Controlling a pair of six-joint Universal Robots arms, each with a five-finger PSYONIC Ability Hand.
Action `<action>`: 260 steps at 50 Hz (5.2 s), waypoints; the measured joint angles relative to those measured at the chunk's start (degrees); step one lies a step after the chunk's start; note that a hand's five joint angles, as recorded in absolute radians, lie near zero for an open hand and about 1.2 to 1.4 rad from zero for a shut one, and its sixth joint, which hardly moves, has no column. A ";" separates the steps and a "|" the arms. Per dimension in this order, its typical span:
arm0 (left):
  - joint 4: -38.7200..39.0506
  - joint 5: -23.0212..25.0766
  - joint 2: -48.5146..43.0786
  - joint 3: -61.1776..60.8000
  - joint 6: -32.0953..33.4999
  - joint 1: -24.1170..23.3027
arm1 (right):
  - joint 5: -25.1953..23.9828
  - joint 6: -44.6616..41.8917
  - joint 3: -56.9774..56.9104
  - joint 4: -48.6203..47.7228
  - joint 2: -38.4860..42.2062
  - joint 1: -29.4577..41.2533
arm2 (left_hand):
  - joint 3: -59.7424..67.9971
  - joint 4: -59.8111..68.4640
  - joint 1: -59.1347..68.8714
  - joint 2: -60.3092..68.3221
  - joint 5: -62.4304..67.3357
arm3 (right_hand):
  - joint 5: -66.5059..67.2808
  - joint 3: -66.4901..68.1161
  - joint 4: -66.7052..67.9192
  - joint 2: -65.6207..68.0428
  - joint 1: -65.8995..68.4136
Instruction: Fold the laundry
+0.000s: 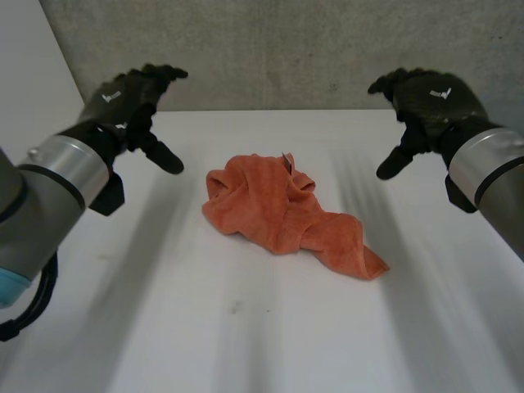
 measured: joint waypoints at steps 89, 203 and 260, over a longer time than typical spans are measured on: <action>18.44 -3.13 -2.42 -4.24 13.64 -11.49 | 2.52 3.26 -20.36 -3.21 17.16 5.13 | 59.88 60.11 56.58 60.14 57.13 | 50.80 55.30 54.70 54.80 42.45; 2.09 -21.46 -14.39 -15.83 -9.54 -22.17 | 0.70 -3.89 9.94 -13.73 8.50 -2.20 | 17.81 17.89 17.46 17.90 16.07 | 52.06 55.35 54.70 54.84 43.06; 4.23 -15.07 8.28 -14.72 -4.45 -8.87 | -3.77 -29.07 -3.27 11.49 -1.27 -7.83 | 59.25 60.09 55.93 59.73 56.33 | 52.47 55.35 54.98 55.06 44.03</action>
